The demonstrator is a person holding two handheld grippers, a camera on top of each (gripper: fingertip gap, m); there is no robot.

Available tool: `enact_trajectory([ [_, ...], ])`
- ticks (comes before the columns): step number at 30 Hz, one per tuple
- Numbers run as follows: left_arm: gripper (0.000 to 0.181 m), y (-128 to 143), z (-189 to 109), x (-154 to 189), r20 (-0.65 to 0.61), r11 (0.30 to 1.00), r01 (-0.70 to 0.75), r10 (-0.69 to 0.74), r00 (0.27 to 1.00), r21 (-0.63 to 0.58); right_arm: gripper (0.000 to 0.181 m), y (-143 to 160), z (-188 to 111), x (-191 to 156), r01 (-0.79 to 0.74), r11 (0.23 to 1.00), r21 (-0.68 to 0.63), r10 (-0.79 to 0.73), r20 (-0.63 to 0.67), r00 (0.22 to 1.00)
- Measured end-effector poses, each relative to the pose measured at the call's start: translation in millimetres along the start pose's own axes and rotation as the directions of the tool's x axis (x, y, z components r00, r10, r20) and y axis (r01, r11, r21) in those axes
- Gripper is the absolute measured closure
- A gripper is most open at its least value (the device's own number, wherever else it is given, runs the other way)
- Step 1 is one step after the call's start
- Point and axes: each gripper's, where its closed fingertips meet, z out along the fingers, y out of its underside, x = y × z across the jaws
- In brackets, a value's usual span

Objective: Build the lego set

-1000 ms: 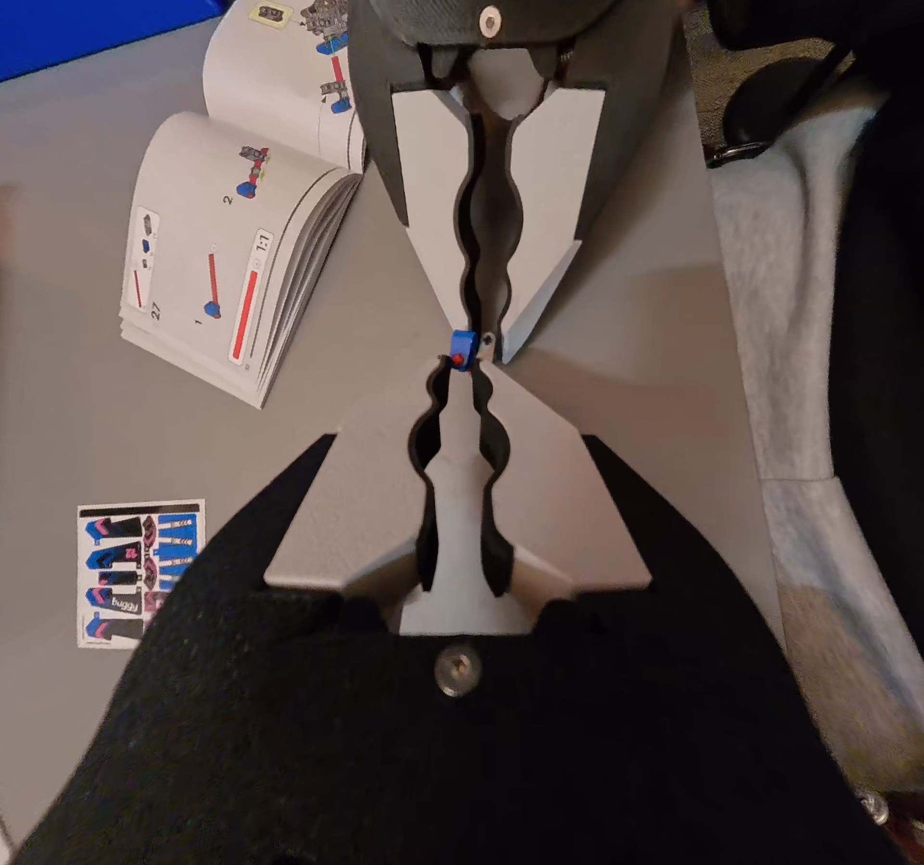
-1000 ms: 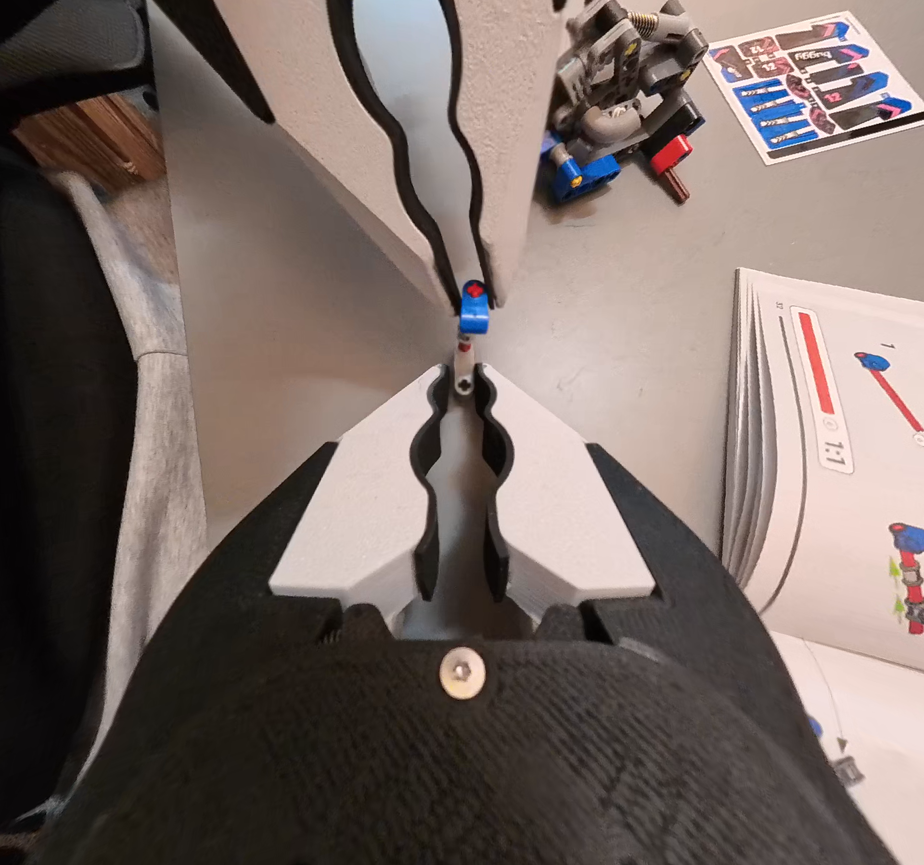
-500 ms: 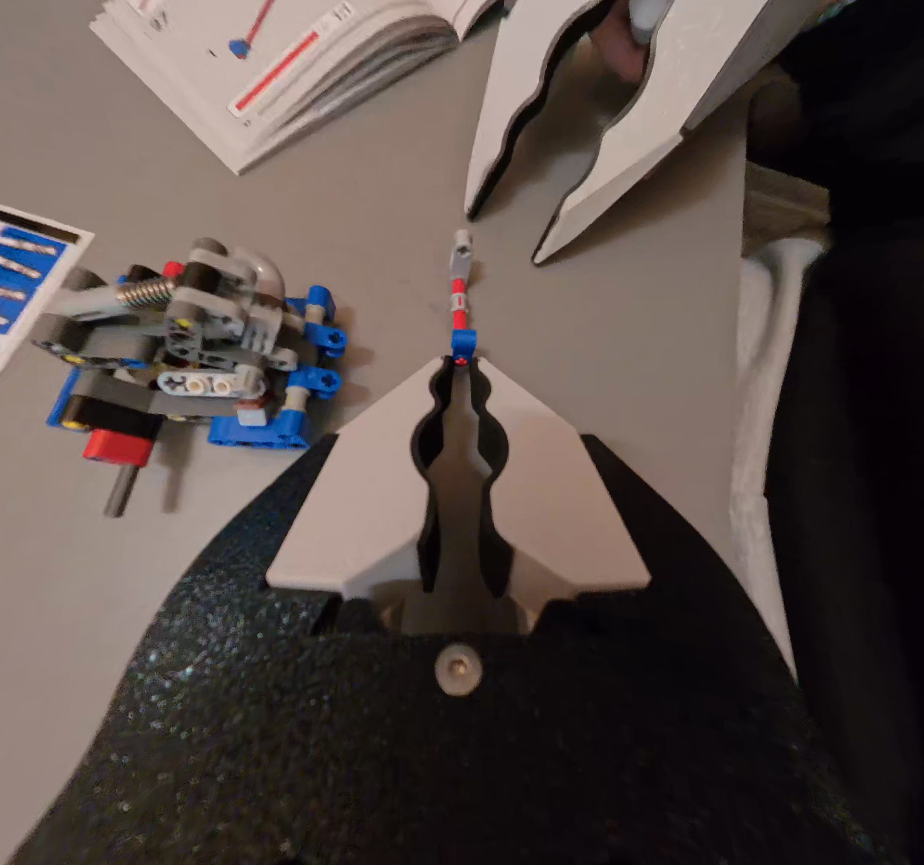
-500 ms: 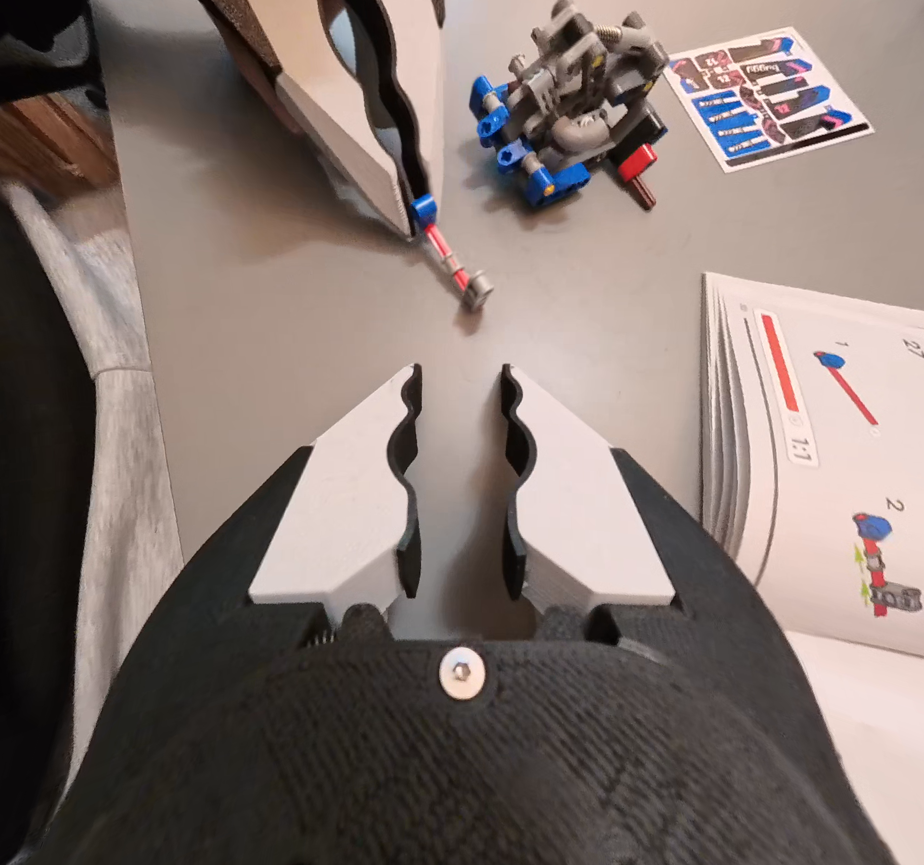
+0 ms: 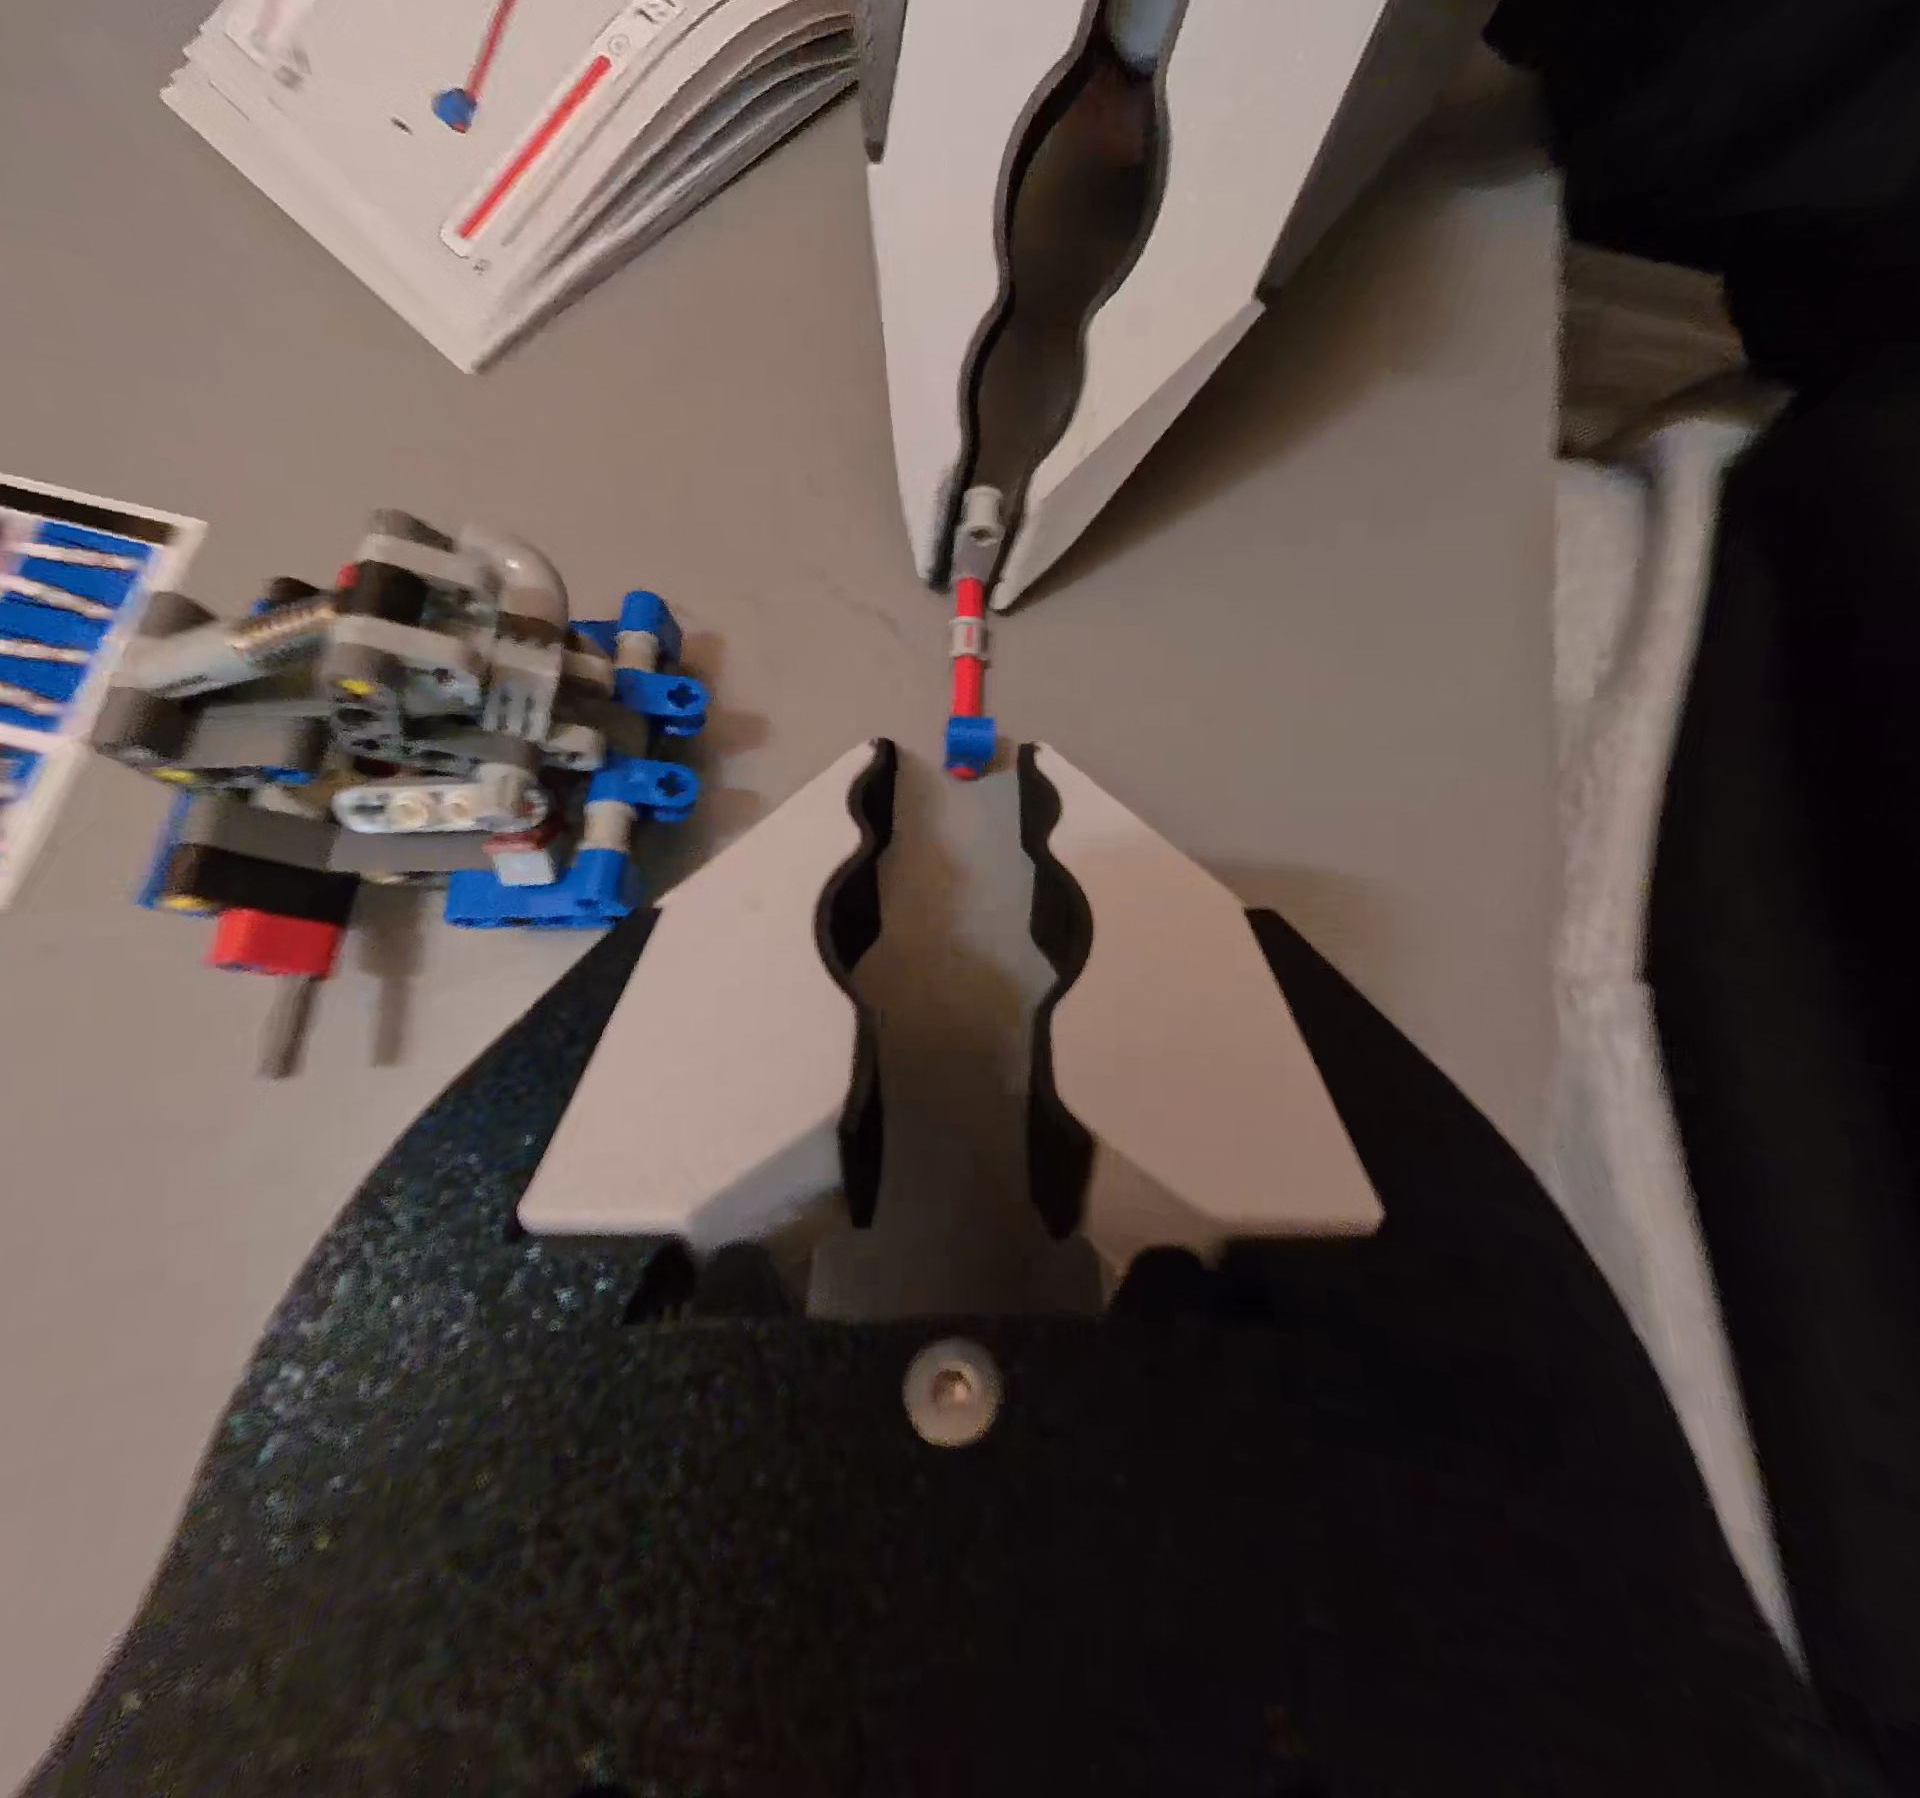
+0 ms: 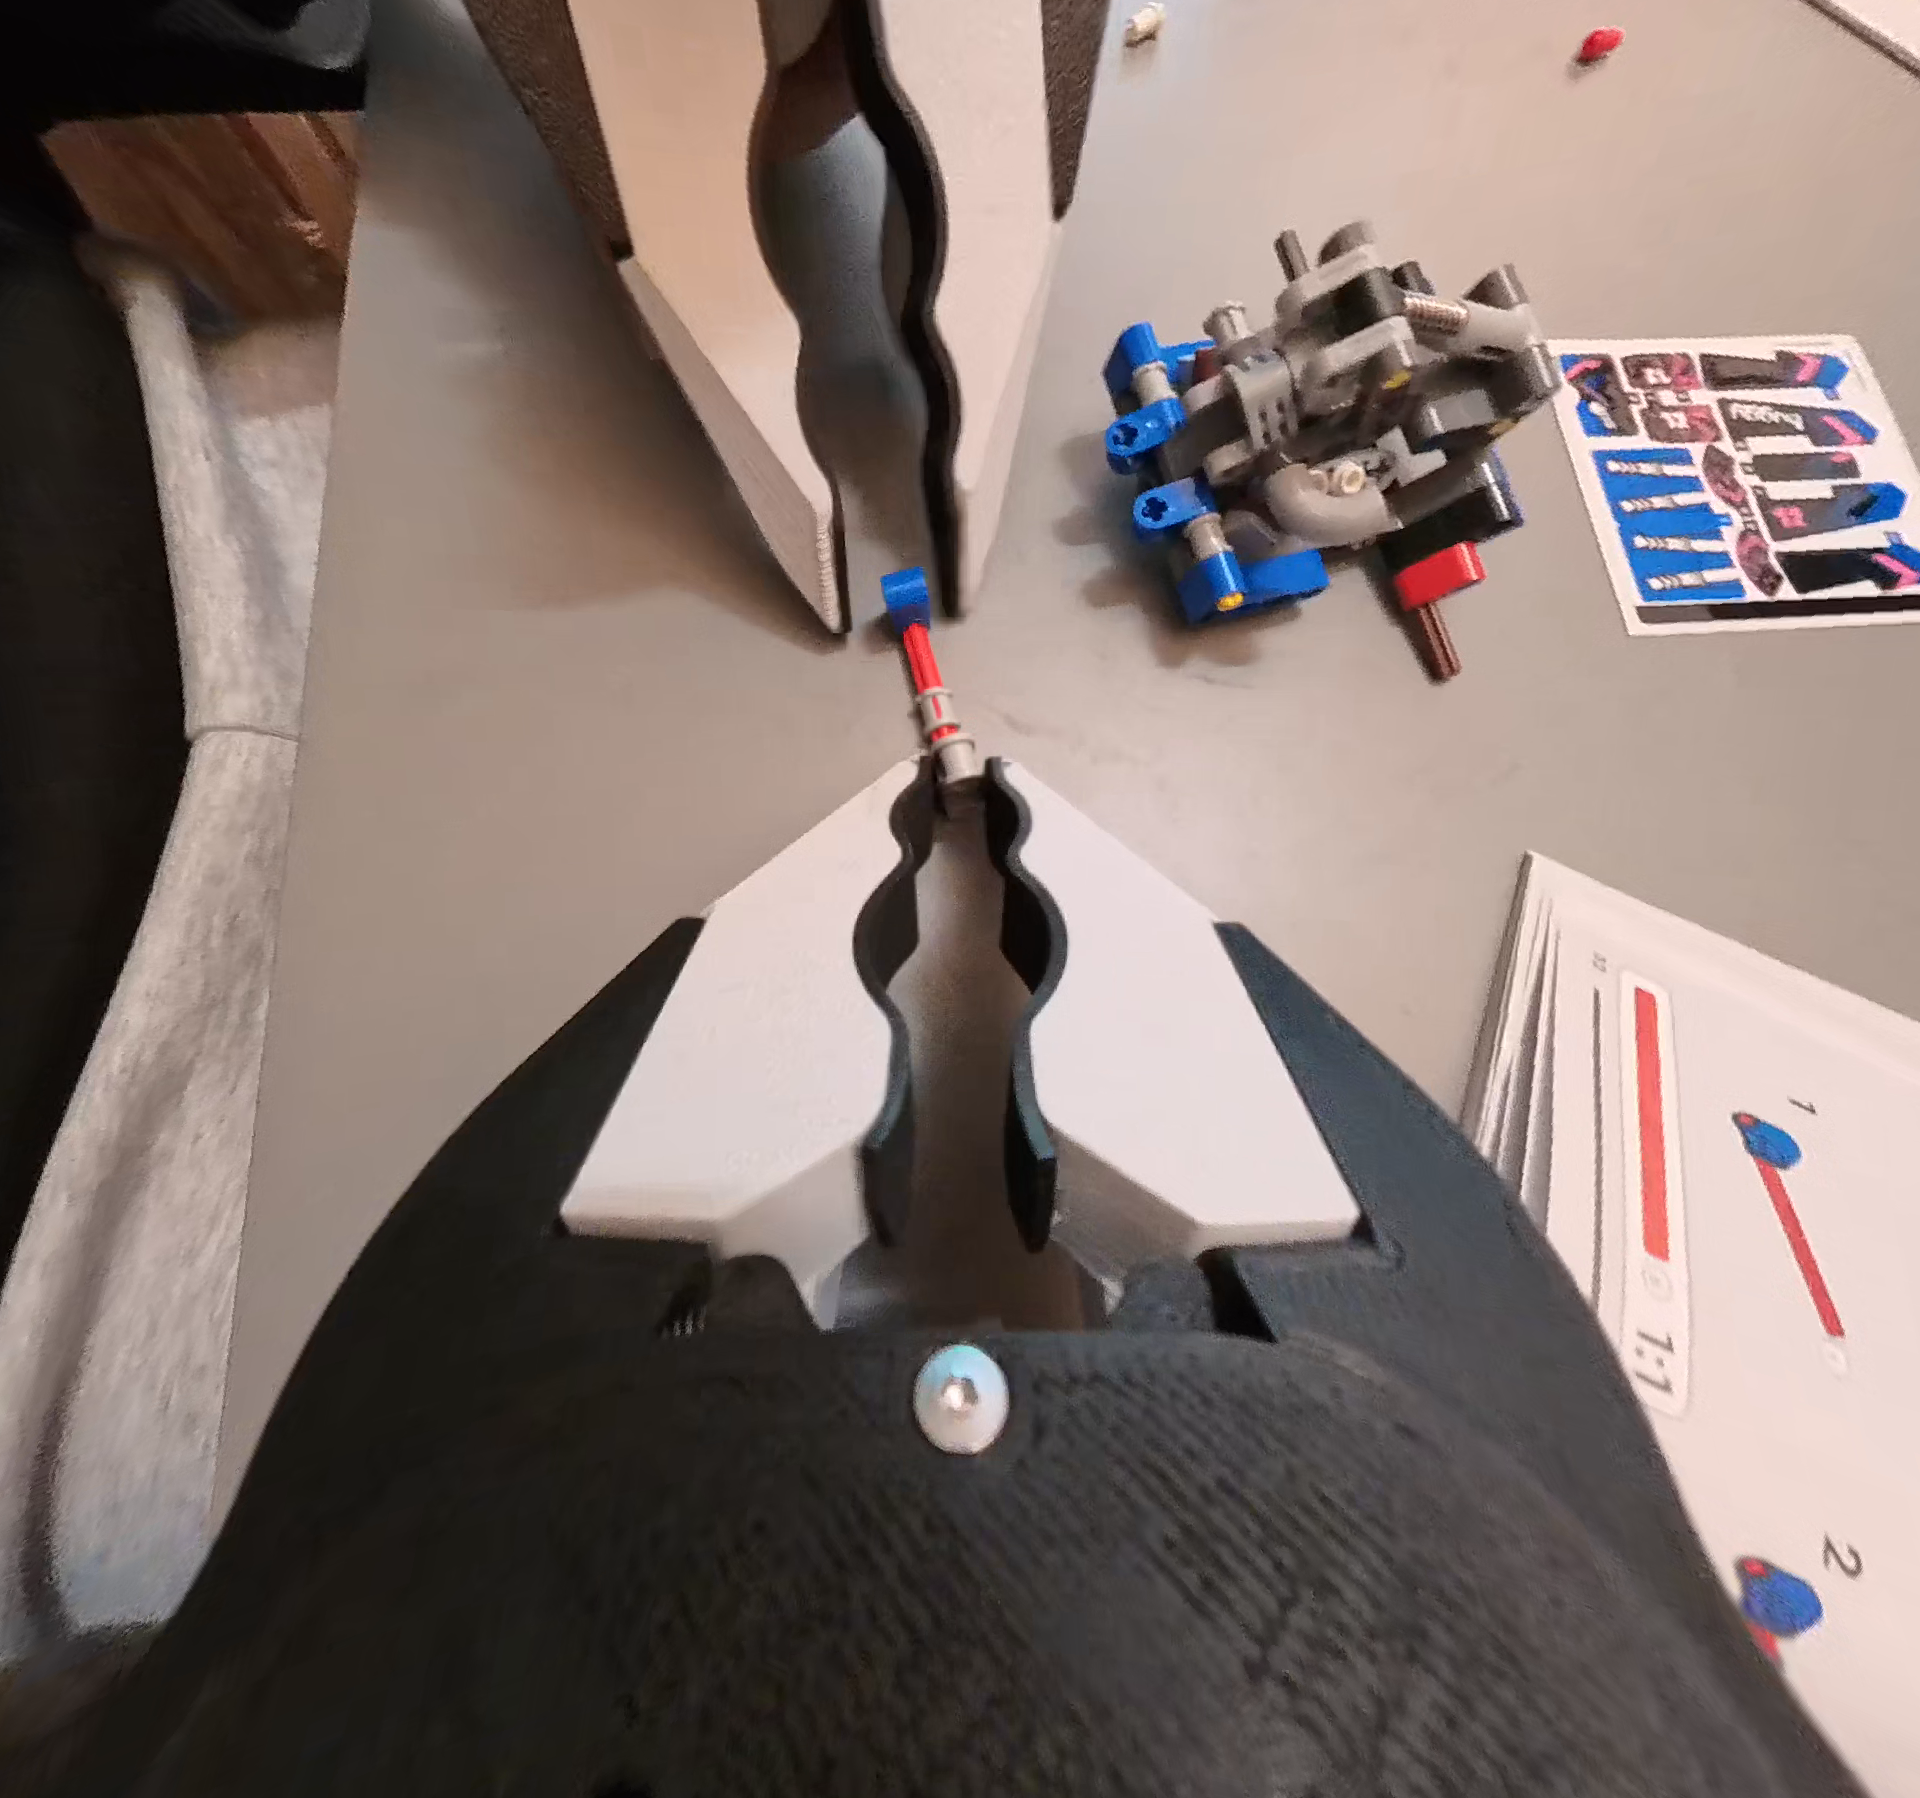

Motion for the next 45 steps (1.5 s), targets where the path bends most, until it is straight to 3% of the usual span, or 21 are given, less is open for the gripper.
enact_trajectory([
  [2,0.154,-3,-1,-5,0.088,0.991,-0.132,0.132,0.987,-0.008,0.174,0,1,-2,0.004,1.000,0.000,-0.004,0.013,1.000],
  [5,0.150,-9,6,7,0.102,0.969,-0.244,0.246,0.964,-0.026,0.174,0,1,-3,-0.029,1.000,-0.001,0.029,0.023,0.999],
  [13,0.153,-12,12,7,0.072,0.986,-0.164,0.166,0.984,-0.032,0.174,0,0,-6,-0.046,0.999,0.000,0.046,0.053,0.998],
  [18,0.175,-1,2,4,0.078,0.984,-0.169,0.174,0.982,-0.060,0.174,0,0,-6,-0.055,0.999,-0.001,0.055,0.059,0.997],
  [22,0.176,-1,1,4,0.076,0.989,-0.143,0.145,0.986,-0.037,0.174,0,0,-6,-0.051,0.999,-0.001,0.050,0.056,0.997],
  [23,0.176,-1,1,3,0.078,0.991,-0.131,0.133,0.988,-0.025,0.172,1,-2,-4,-0.058,0.998,-0.001,0.058,0.038,0.998],
  [25,0.176,-7,-4,-1,0.091,0.996,-0.078,0.073,0.993,0.049,0.150,8,-9,7,-0.112,0.994,0.003,0.112,-0.024,0.993],
  [27,0.176,-25,-14,1,0.047,0.980,0.014,-0.023,0.999,0.200,0.156,7,-20,11,-0.183,0.981,0.057,0.184,-0.013,0.983],
  [30,0.176,-48,-29,1,-0.024,0.923,0.102,-0.100,0.995,0.371,0.162,-28,-39,15,-0.263,0.914,0.307,0.265,0.038,0.964],
  [32,0.176,-58,-34,4,-0.072,0.889,0.138,-0.118,0.990,0.436,0.164,-52,-51,10,-0.312,0.836,0.451,0.284,0.132,0.950],
  [35,0.176,-69,-40,7,-0.113,0.846,0.161,-0.120,0.986,0.508,0.167,-67,-61,10,-0.337,0.762,0.553,0.288,0.177,0.941],
  [39,0.176,-73,-42,11,-0.136,0.833,0.166,-0.110,0.985,0.527,0.177,-74,-68,6,-0.304,0.741,0.599,0.246,0.178,0.953],
  [45,0.176,-62,-31,14,-0.090,0.894,0.101,-0.069,0.994,0.437,0.177,-81,-64,2,-0.247,0.758,0.604,0.204,0.141,0.969],
])
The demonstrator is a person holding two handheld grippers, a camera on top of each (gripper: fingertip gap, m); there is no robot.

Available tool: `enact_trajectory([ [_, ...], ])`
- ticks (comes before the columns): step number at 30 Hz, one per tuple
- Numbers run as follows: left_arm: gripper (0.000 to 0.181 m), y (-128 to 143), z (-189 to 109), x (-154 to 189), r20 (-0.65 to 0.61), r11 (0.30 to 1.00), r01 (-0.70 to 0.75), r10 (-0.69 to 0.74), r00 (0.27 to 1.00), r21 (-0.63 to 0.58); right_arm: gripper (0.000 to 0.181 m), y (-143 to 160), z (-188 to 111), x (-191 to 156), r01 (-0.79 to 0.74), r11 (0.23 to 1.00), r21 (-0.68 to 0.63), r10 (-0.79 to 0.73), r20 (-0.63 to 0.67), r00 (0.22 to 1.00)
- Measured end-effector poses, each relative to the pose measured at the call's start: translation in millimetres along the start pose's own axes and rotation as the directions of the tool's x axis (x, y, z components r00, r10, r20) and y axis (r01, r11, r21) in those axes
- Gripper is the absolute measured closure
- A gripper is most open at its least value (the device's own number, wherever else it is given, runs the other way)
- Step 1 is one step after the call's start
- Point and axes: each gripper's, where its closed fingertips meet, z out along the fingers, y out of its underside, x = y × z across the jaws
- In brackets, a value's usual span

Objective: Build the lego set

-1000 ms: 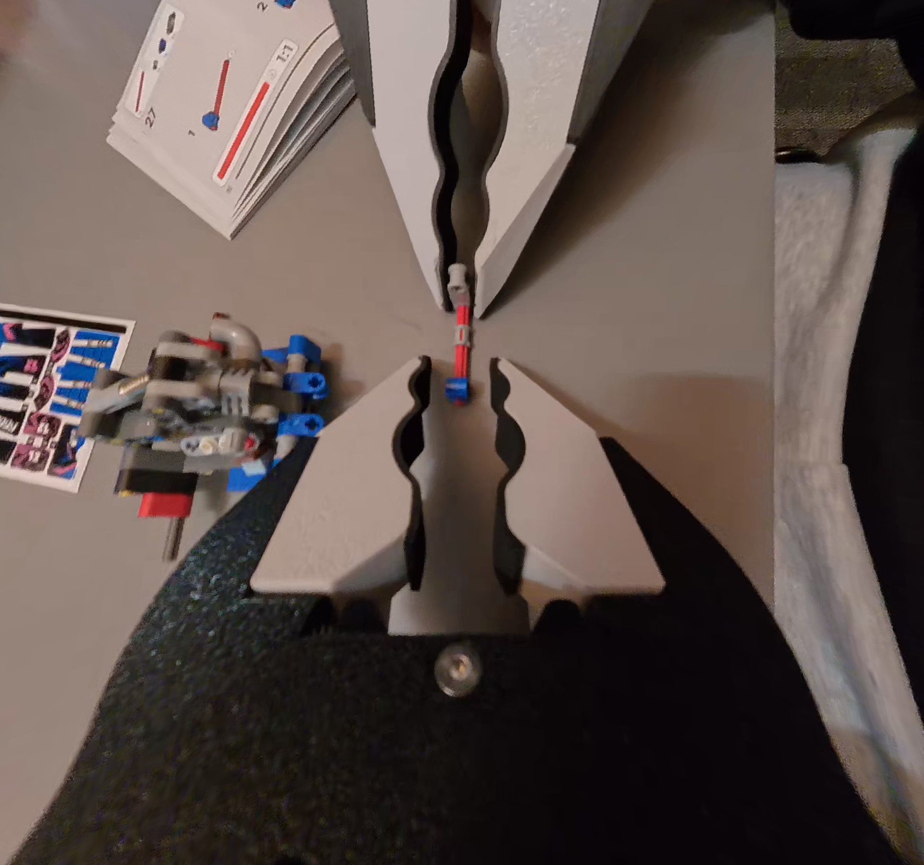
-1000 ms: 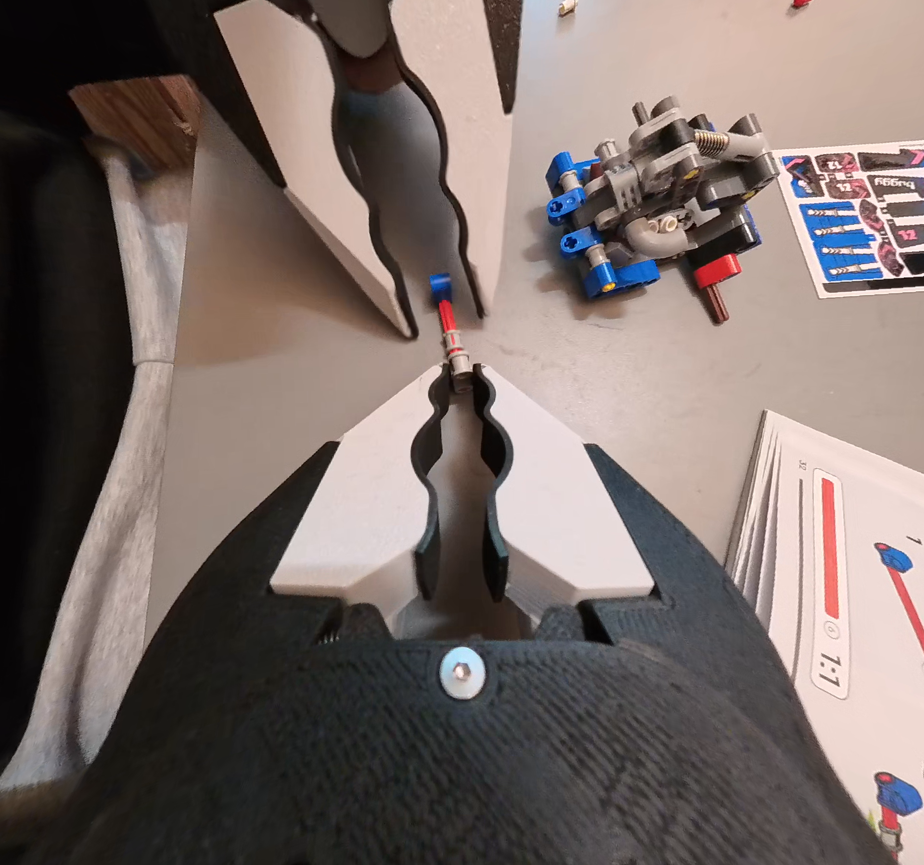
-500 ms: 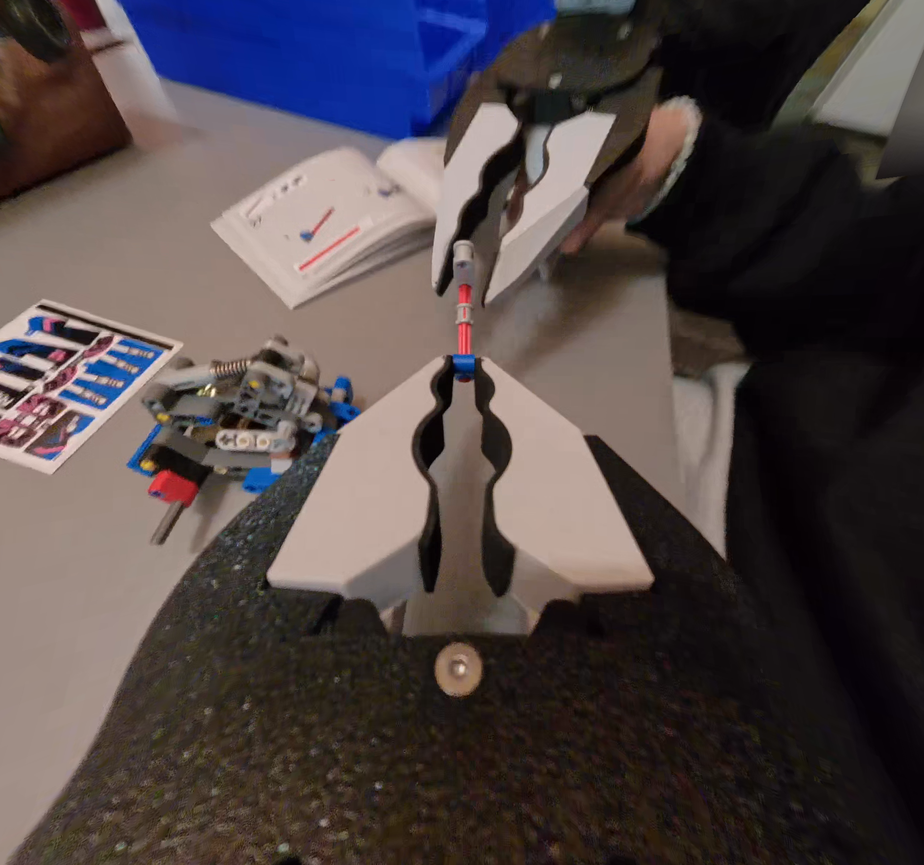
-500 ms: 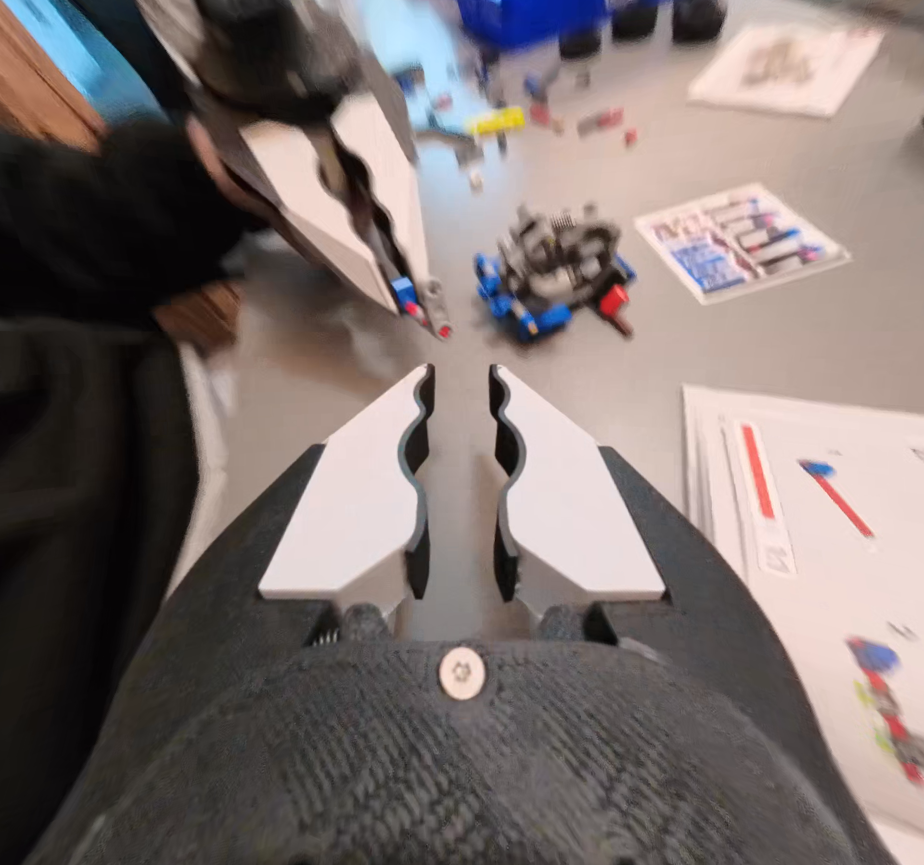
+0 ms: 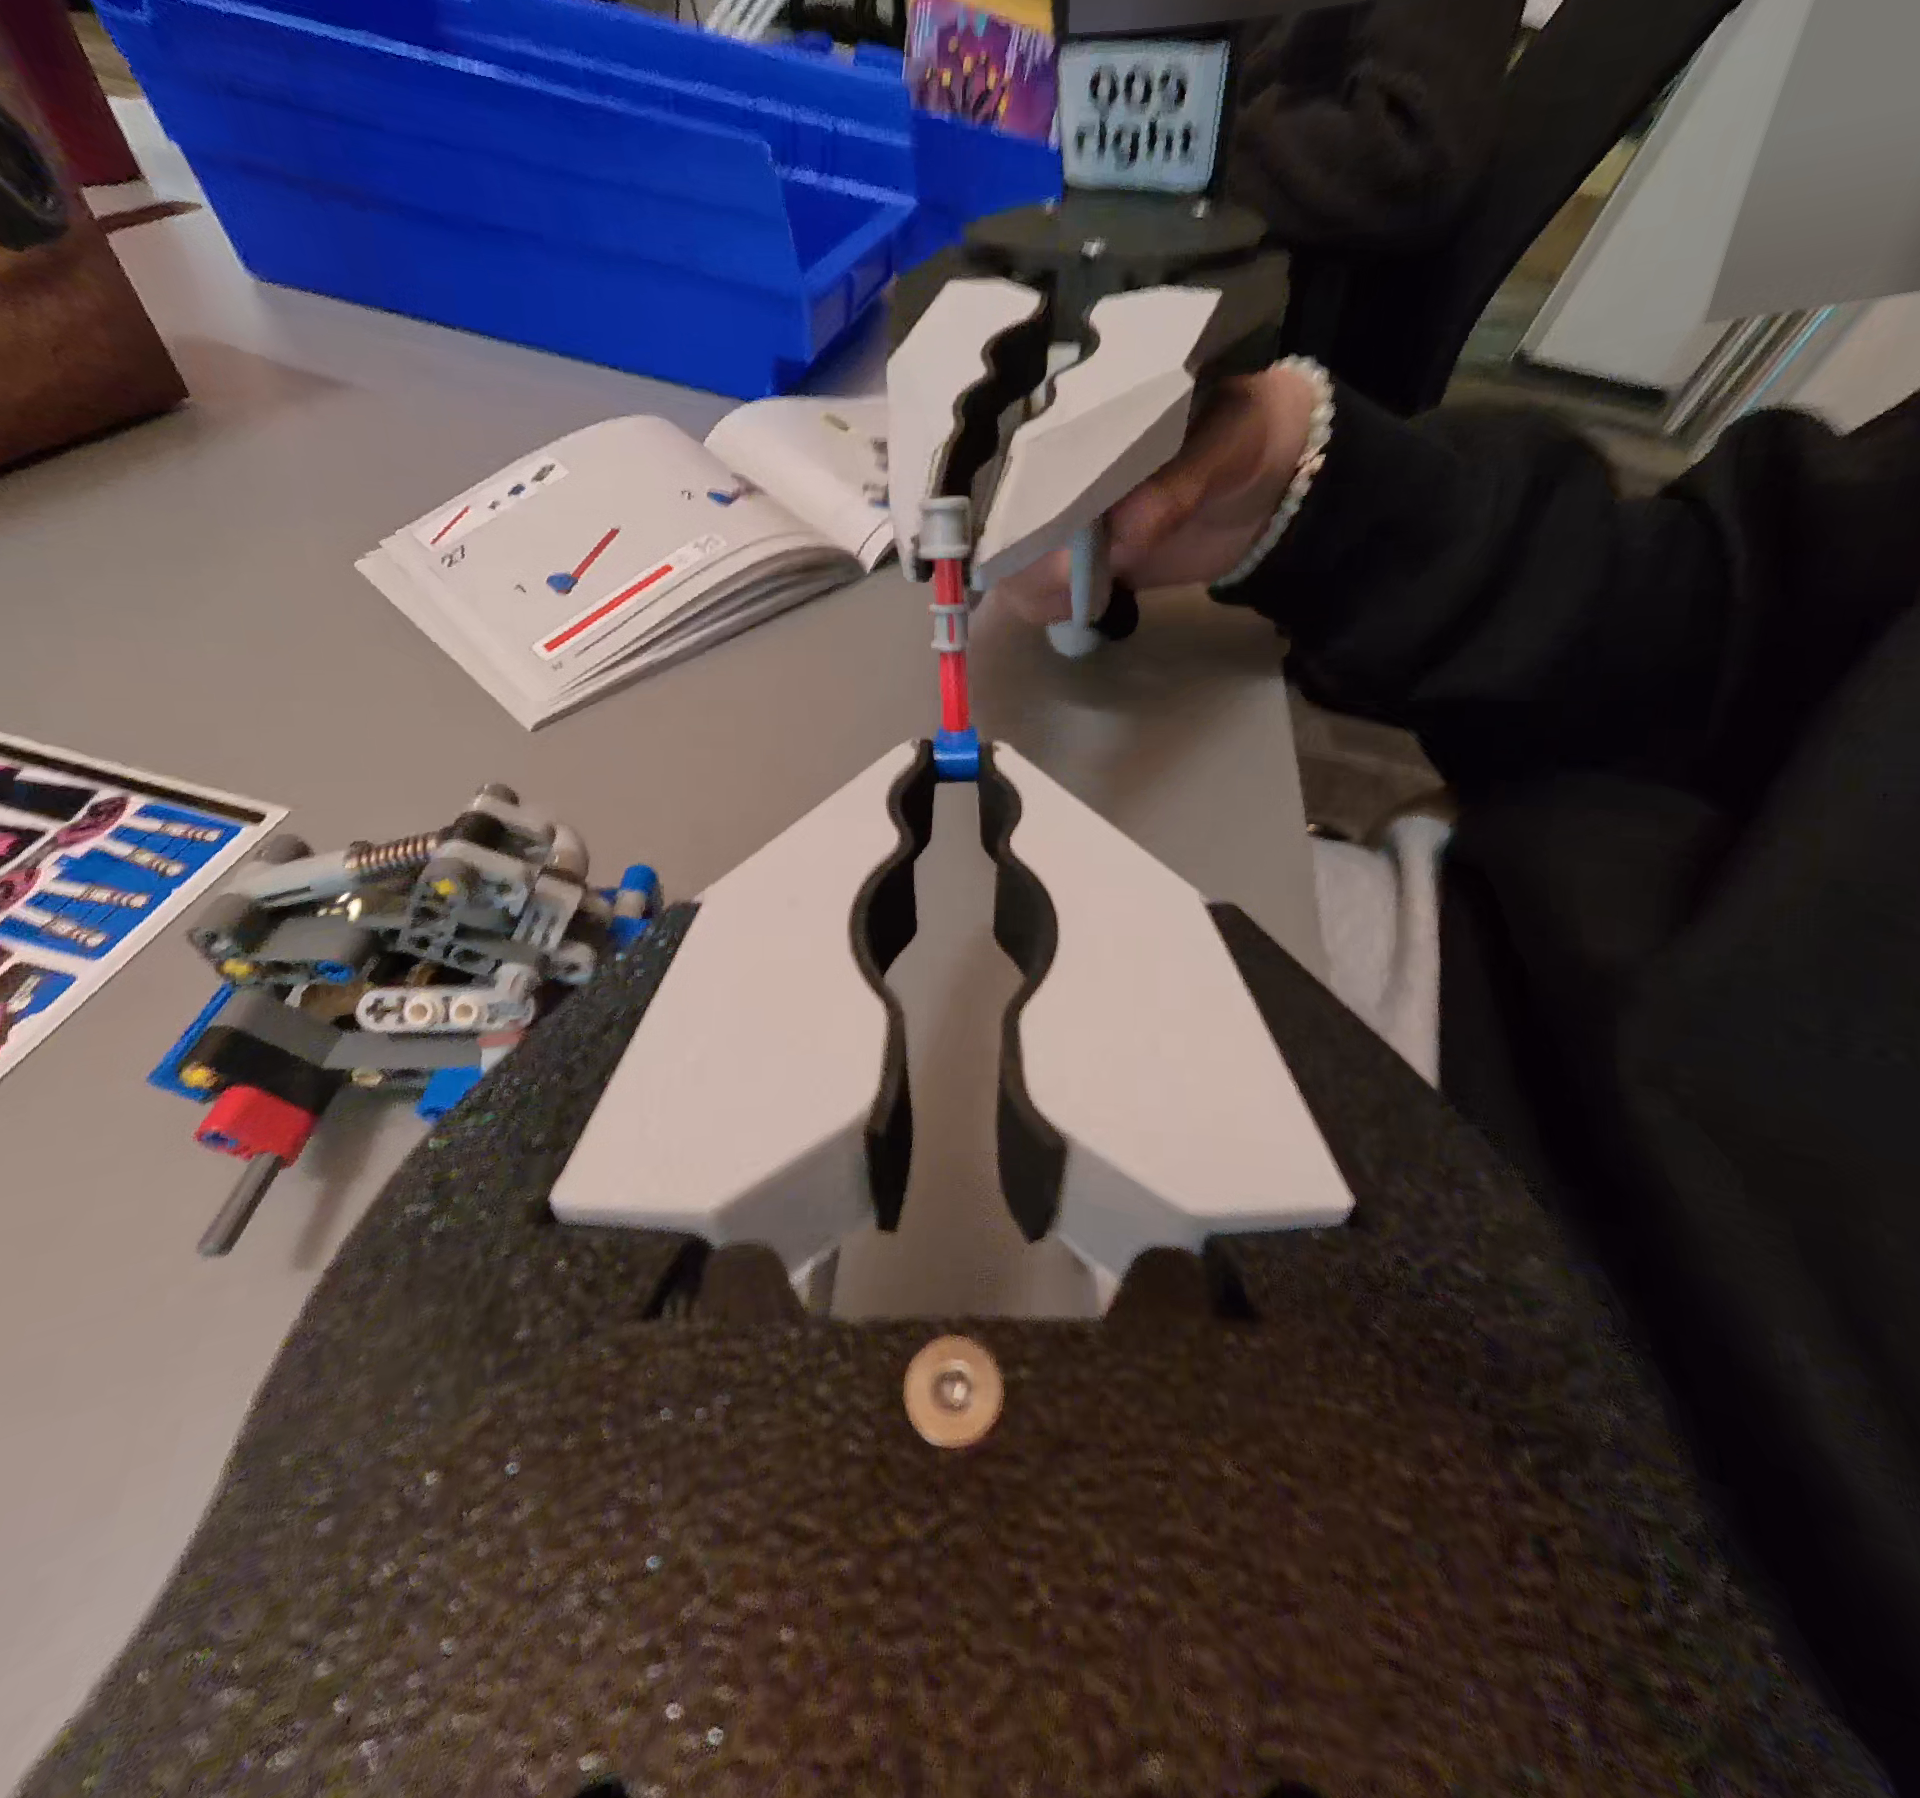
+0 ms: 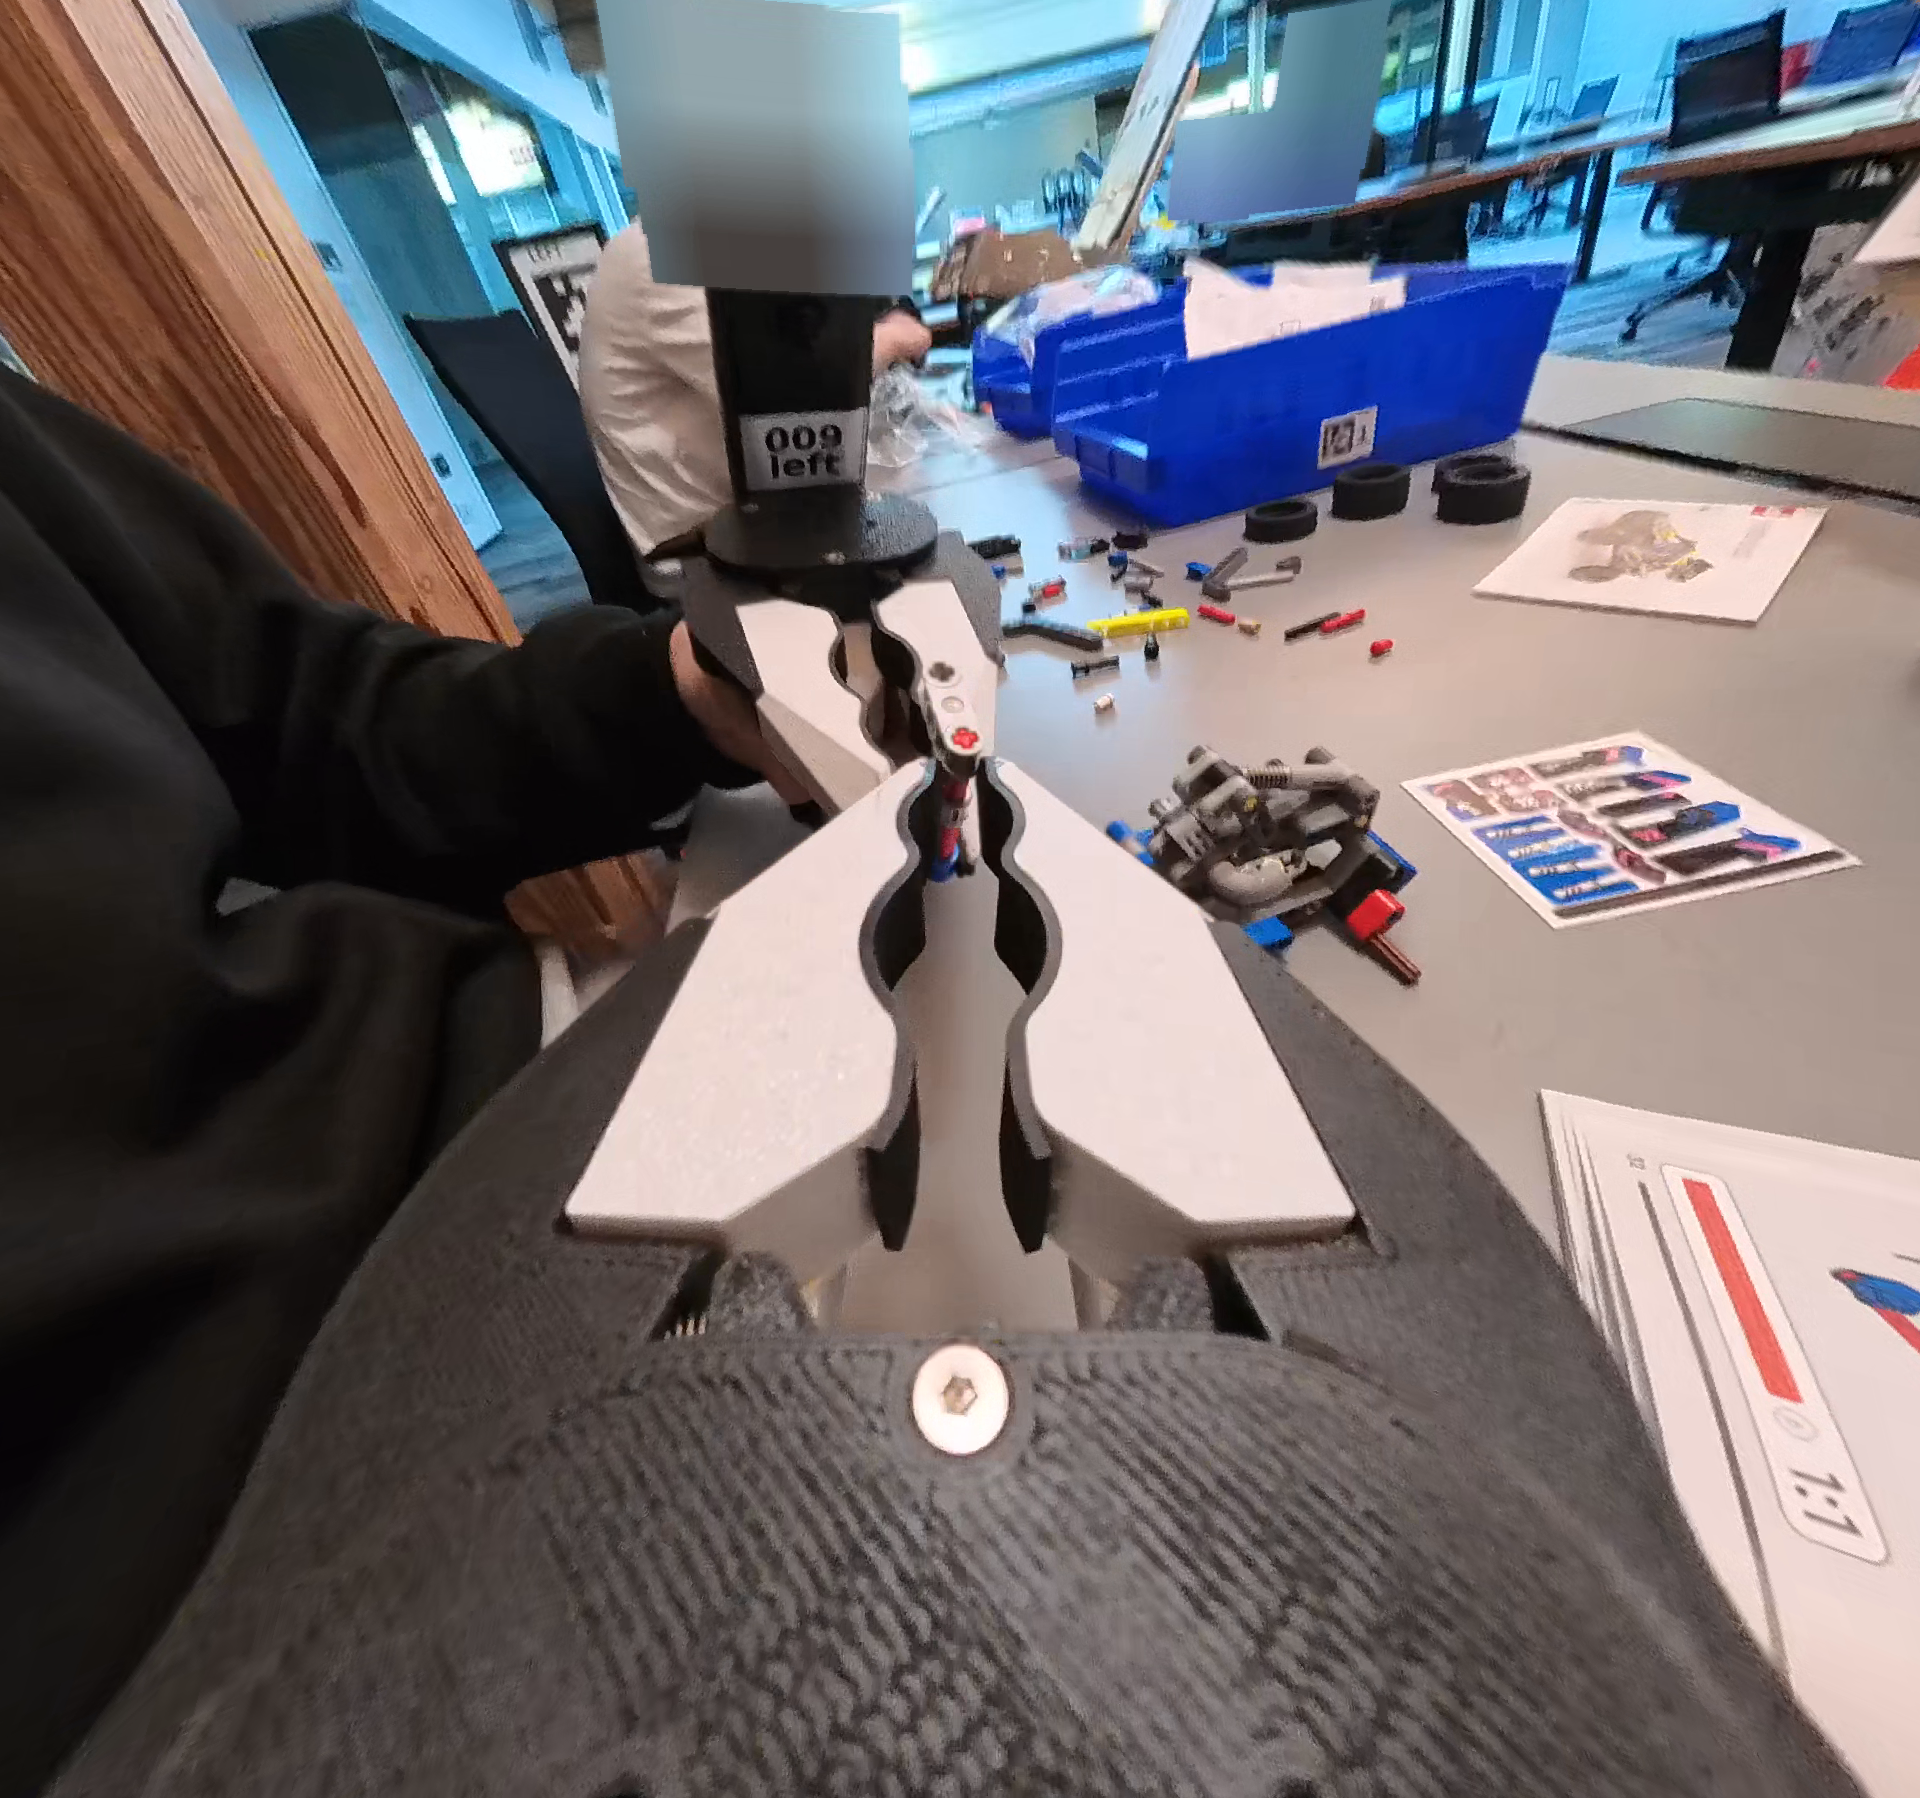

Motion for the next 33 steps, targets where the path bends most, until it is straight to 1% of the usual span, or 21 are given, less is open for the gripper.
enact_trajectory([
  [2,0.175,13,0,-7,0.046,0.995,-0.036,0.040,0.998,-0.090,0.177,12,1,5,0.005,0.997,-0.083,-0.007,-0.033,0.999],
  [5,0.158,37,-3,-22,0.134,0.951,-0.117,0.161,0.978,-0.286,0.177,34,4,16,-0.012,0.978,-0.209,-0.012,-0.114,0.993],
  [6,0.158,42,-3,-21,0.129,0.935,-0.140,0.190,0.973,-0.325,0.177,39,6,15,-0.008,0.970,-0.244,-0.019,-0.110,0.994],
  [8,0.159,43,2,-17,0.114,0.925,-0.159,0.209,0.971,-0.344,0.178,50,9,21,0.001,0.947,-0.322,-0.056,-0.162,0.985],
  [10,0.164,46,6,-18,0.121,0.921,-0.147,0.202,0.972,-0.360,0.177,63,11,22,0.007,0.917,-0.399,-0.080,-0.167,0.983],
  [11,0.165,49,8,-19,0.126,0.919,-0.128,0.187,0.974,-0.374,0.177,66,13,23,0.006,0.909,-0.417,-0.089,-0.179,0.980],
  [13,0.170,56,13,-18,0.115,0.913,-0.099,0.157,0.981,-0.396,0.178,66,15,18,0.006,0.909,-0.417,-0.079,-0.157,0.984],
  [15,0.170,62,16,-21,0.125,0.898,-0.091,0.159,0.979,-0.432,0.177,66,14,19,0.019,0.908,-0.419,-0.099,-0.170,0.980],
  [18,0.174,62,18,-20,0.116,0.887,-0.129,0.199,0.973,-0.443,0.178,66,15,17,0.054,0.904,-0.423,-0.142,-0.178,0.974],
  [25,0.175,63,18,-20,0.071,0.847,-0.181,0.248,0.966,-0.500,0.178,67,15,13,0.059,0.902,-0.427,-0.141,-0.162,0.977],
  [28,0.175,62,18,-19,0.047,0.835,-0.222,0.283,0.958,-0.504,0.178,67,13,14,0.051,0.903,-0.427,-0.136,-0.171,0.976],
  [30,0.175,60,17,-19,0.045,0.847,-0.232,0.287,0.957,-0.478,0.178,67,11,14,0.046,0.903,-0.427,-0.131,-0.172,0.976],
  [33,0.176,59,16,-18,0.051,0.875,-0.162,0.208,0.977,-0.456,0.178,68,11,13,0.047,0.902,-0.428,-0.132,-0.170,0.977],
])
